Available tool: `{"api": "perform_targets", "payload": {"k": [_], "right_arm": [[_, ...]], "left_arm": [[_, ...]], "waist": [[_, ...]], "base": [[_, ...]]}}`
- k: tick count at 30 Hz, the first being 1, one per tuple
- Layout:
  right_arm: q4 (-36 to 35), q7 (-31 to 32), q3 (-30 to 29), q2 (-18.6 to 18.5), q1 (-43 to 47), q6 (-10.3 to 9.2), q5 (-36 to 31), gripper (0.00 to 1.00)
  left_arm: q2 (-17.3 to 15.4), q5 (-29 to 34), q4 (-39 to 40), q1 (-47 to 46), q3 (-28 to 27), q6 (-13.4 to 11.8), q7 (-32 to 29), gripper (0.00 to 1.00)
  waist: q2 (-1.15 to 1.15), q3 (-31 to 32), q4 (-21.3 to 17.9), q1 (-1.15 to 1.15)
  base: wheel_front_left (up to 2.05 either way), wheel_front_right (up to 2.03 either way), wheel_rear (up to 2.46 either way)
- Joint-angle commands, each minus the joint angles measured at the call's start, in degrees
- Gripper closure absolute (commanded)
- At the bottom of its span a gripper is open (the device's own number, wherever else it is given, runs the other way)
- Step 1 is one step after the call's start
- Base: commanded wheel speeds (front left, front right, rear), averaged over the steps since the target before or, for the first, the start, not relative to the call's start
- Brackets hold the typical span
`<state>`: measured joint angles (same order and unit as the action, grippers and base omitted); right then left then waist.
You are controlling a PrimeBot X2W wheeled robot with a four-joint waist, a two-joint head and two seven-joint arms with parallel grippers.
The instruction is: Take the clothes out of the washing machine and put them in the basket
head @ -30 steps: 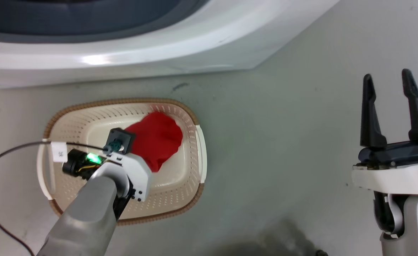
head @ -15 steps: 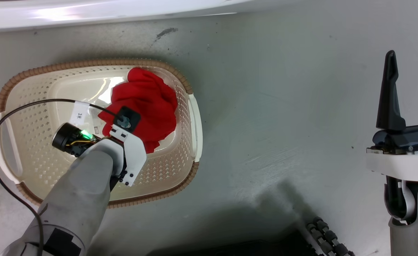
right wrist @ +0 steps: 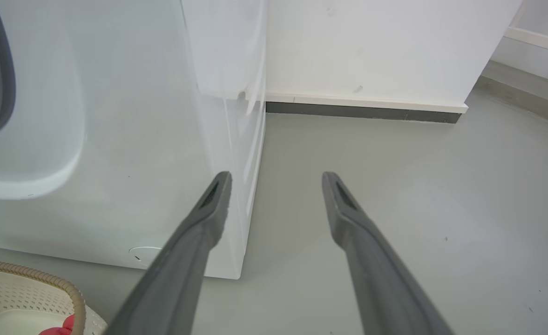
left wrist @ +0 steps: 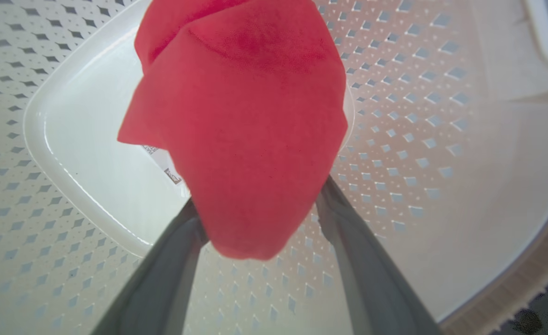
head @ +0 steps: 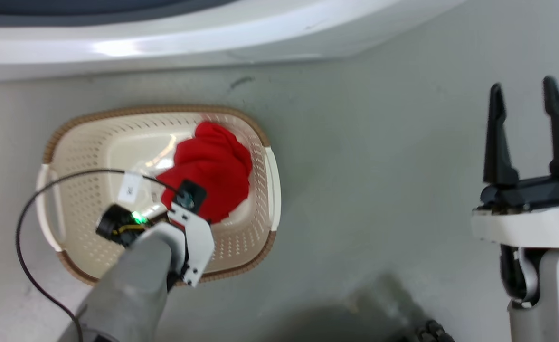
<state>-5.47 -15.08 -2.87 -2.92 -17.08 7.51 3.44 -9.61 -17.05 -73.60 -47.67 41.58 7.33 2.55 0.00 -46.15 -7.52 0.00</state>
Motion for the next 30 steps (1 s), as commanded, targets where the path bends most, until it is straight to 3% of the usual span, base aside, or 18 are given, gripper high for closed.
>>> {"api": "perform_targets", "payload": {"k": [1, 18, 22, 30], "right_arm": [[0.6, -0.14, 0.49, 0.09, 1.26, -0.04, -0.55, 0.0], [3.92, -0.14, 2.68, 0.06, 9.6, -0.04, -0.95, 0.0], [4.3, -0.14, 2.9, 0.06, 11.36, -0.04, -1.27, 0.0], [4.75, -0.14, 2.98, 0.06, 13.75, -0.04, -1.64, 0.0]], "left_arm": [[0.51, -0.97, -0.09, 2.14, 0.07, 0.08, 0.68, 0.0], [1.24, -7.65, 1.78, 11.73, -0.63, -0.77, 11.94, 0.0], [0.42, -8.45, 5.64, 13.28, -2.23, -2.82, 12.65, 0.0], [-3.88, -6.64, 26.61, 20.38, -9.71, -10.27, 12.69, 0.0]], "waist": [[0.0, 4.96, 1.49, 0.0], [0.0, 23.57, 5.42, 0.0], [0.0, 26.42, 6.17, 0.0], [0.0, 30.53, 6.83, 0.0]], "base": [[0.0, 0.0, 0.0], [0.0, 0.0, 0.0], [0.0, 0.0, 0.0], [0.0, 0.0, 0.0]]}}
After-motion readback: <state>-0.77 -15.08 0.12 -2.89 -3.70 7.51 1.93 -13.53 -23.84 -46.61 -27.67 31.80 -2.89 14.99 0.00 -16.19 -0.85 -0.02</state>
